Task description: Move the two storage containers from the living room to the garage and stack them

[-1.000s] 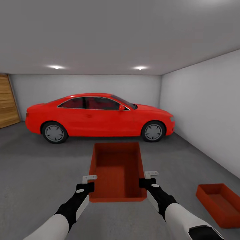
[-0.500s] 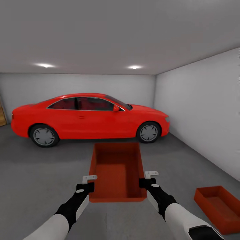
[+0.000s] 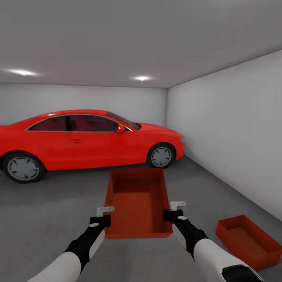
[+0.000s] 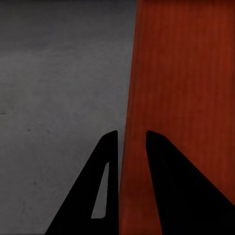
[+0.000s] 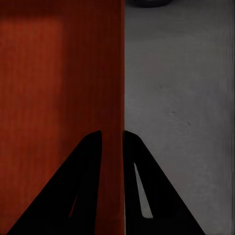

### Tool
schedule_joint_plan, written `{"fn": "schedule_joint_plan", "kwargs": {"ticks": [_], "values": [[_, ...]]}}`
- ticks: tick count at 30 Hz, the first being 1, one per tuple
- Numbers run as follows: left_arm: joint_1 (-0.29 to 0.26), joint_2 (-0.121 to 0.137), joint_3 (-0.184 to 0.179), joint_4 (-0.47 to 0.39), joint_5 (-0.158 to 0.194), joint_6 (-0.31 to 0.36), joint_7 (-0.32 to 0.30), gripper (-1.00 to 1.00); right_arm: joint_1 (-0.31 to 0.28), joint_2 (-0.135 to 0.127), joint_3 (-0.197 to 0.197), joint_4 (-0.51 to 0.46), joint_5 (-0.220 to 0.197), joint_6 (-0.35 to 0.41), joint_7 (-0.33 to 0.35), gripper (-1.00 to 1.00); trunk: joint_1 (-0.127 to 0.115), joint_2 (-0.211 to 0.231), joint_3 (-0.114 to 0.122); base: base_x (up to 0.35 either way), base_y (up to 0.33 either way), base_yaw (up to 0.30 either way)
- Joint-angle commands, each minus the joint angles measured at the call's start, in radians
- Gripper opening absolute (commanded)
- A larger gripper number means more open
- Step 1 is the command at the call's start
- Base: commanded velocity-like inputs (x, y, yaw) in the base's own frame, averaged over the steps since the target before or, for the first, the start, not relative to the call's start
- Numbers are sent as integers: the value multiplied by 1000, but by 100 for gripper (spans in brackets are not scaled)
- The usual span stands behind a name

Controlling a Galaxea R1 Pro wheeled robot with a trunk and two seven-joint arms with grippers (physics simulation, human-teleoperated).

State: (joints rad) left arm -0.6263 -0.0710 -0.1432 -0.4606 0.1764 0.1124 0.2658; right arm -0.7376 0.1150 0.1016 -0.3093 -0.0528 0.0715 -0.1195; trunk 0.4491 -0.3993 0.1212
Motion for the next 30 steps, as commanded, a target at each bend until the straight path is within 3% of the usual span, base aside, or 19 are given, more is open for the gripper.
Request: {"fn": "schedule_joint_plan", "kwargs": {"ticks": [1,30], "values": [[0,51,63,0,9,7,24,-100,-1,-1,-5,-5,2,-9,-3,-100,1,-1,0,323,0,-242],[0,51,63,-8,9,7,24,-100,-1,-2,-5,-5,1,-9,-2,-100,1,-1,0,323,0,-242]]}}
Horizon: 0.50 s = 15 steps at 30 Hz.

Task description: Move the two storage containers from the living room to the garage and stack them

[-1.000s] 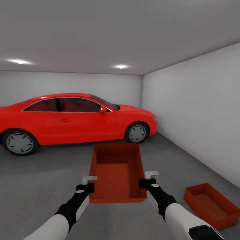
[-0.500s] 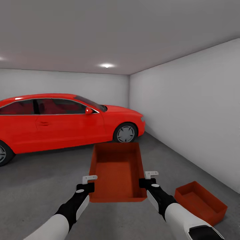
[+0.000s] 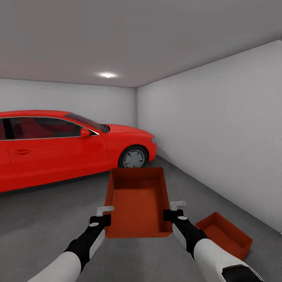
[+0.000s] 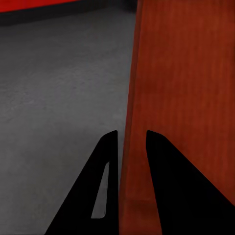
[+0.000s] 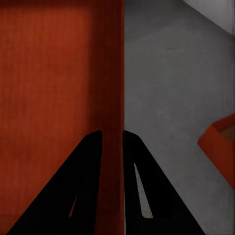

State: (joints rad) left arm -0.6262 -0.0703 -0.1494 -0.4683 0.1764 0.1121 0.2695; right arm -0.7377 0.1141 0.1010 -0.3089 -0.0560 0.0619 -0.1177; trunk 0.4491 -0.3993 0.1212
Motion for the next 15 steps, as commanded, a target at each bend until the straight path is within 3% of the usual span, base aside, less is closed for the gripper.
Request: {"fn": "schedule_joint_plan", "kwargs": {"ticks": [1,15], "values": [[0,51,70,0,9,8,20,-100,-1,-1,-4,-6,4,1,-4,-100,1,-1,0,323,0,-243],[0,50,69,-1,9,9,20,-100,-2,-1,-4,-6,4,1,-4,-100,1,-1,0,323,0,-242]]}}
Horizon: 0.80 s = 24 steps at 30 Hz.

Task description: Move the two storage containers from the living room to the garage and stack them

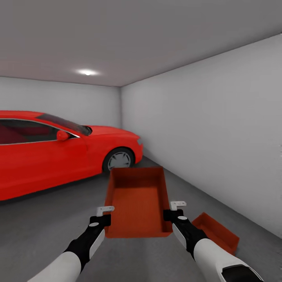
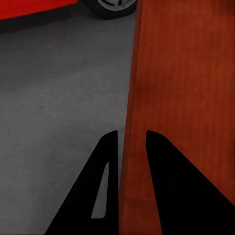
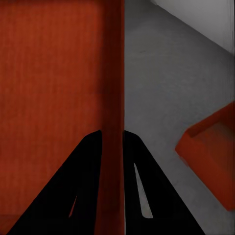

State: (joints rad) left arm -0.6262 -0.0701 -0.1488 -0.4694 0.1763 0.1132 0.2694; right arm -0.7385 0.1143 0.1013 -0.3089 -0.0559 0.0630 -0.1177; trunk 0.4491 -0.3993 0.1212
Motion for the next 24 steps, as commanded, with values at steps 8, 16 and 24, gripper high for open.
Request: {"fn": "schedule_joint_plan", "kwargs": {"ticks": [8,16,24], "values": [[0,50,69,1,9,7,21,-100,0,-1,-5,-6,4,0,-3,-100,1,-1,0,323,0,-242],[0,50,69,0,9,7,21,-100,0,-1,-5,-6,4,0,-3,-100,1,-1,0,323,2,-242],[0,50,69,-1,9,8,21,-100,0,-1,-5,-6,4,0,-3,-100,1,-1,0,323,110,-242]]}}
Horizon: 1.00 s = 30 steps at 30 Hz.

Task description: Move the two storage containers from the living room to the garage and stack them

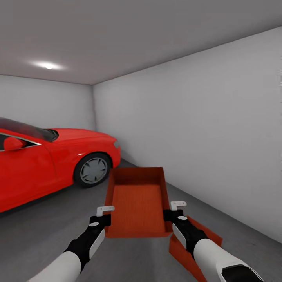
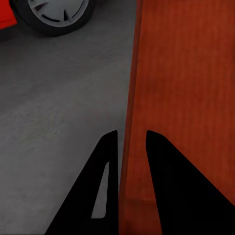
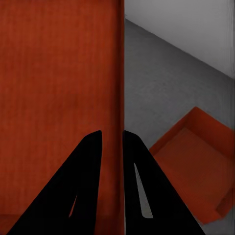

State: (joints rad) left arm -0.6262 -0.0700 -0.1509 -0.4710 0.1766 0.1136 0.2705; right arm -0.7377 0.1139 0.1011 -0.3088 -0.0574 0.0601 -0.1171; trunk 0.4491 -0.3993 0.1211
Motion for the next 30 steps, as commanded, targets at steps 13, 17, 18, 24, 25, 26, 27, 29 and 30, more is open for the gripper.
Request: {"fn": "schedule_joint_plan", "kwargs": {"ticks": [13,17,18,24,25,26,27,29,30], "values": [[0,50,71,0,9,7,19,-100,-1,-2,-4,-6,5,3,-4,-100,1,-1,0,323,142,-242],[0,50,70,-1,9,6,19,-100,-1,-1,-4,-6,5,3,-4,-100,1,-1,0,323,143,-242],[0,50,70,-1,9,6,19,-100,0,-1,-4,-6,5,3,-4,-100,1,-1,0,323,143,-242],[0,50,70,0,9,6,19,-100,-1,-1,-4,-6,5,3,-4,-100,1,-1,0,323,143,-242],[0,50,70,0,9,6,19,-100,-1,0,-4,-6,5,3,-4,-100,1,-1,0,323,143,-242],[0,50,70,0,9,6,19,-100,-1,0,-4,-6,5,3,-4,-100,1,-1,0,323,143,-242],[0,50,70,0,9,6,19,-100,-1,-1,-4,-6,5,3,-4,-100,1,-1,0,323,143,-242],[0,50,70,0,9,6,19,-100,-1,0,-4,-6,5,3,-4,-100,1,-1,0,323,143,-242],[0,50,70,-1,9,6,19,-100,-1,0,-4,-6,5,3,-4,-100,1,-1,0,323,142,-242]]}}
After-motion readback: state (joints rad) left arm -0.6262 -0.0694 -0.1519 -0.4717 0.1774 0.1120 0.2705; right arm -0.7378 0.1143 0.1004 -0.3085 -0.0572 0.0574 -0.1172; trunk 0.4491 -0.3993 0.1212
